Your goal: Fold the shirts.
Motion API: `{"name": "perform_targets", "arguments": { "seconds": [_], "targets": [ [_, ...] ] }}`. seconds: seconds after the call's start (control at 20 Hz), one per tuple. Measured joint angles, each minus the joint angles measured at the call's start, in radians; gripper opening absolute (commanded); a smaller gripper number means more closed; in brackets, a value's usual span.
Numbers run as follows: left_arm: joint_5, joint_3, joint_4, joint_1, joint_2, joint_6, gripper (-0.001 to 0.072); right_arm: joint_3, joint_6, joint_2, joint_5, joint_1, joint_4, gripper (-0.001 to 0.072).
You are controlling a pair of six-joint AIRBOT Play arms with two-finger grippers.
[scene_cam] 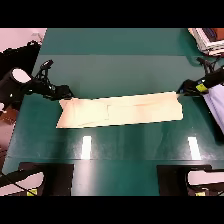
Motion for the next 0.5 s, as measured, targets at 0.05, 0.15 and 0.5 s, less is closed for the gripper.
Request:
{"name": "perform_targets", "arguments": {
  "seconds": [0.05,0.15,0.5],
  "targets": [
    [-0.001,0.011,-0.001,-0.001,-0.005,0.000,0.0484,0.026,-0.005,-0.026,0.009,-0.013,0.023,0.0564],
    [-0.023,0.038,-0.001,0.000,-0.011,-0.001,0.0483,0.045,-0.023,-0.058,0.039,-0.046,0.060,0.0564],
    [-0.093,0.080,-0.071,-0.026,-0.018,0.016,0.0032,-0.105,-0.109,-0.090,0.095,-0.207,0.136,0.0598]
  ]
}}
